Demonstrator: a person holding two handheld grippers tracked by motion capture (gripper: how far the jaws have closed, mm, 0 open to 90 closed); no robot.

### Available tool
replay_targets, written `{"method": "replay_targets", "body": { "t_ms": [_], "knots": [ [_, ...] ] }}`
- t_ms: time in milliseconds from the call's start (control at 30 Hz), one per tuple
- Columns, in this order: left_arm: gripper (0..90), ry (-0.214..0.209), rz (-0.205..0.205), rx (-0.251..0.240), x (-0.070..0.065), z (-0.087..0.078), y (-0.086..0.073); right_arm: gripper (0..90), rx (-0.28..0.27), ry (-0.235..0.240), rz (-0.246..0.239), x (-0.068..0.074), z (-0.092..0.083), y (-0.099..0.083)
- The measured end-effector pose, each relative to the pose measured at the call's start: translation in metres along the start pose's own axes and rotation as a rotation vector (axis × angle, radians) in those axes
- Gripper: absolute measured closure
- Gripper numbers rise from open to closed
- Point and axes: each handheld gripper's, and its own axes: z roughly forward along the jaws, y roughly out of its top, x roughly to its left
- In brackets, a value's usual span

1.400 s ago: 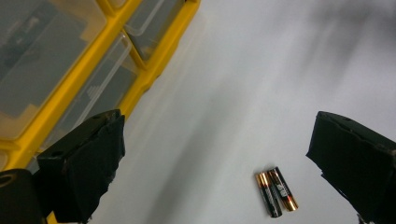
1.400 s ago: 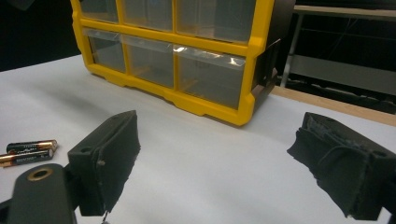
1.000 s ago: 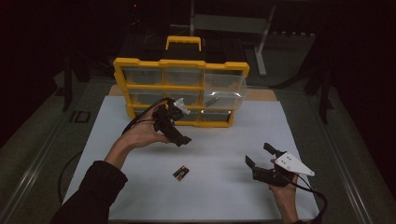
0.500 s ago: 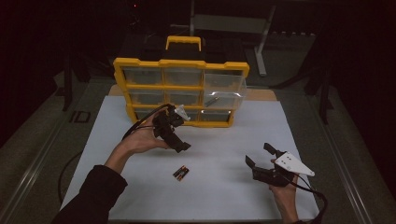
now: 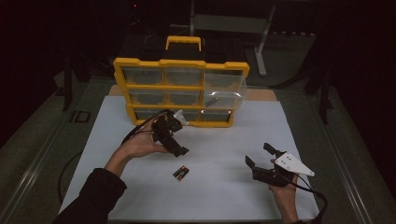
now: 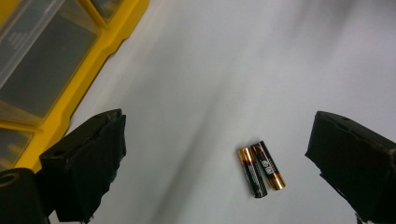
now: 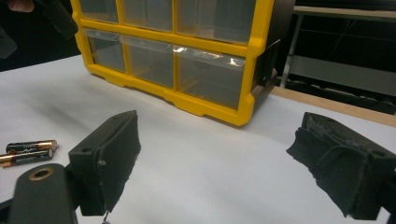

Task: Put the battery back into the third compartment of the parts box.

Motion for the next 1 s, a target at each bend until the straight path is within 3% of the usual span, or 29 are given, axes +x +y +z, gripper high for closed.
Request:
{"method": "replay_targets", "body": {
  "t_ms": [1000],
  "knots": [
    [5.9,-0.012,0.002,0.059,-0.006,0.025,-0.021,13.5,0.002,0.000,-0.002,0.000,0.000,0.000]
  ]
}}
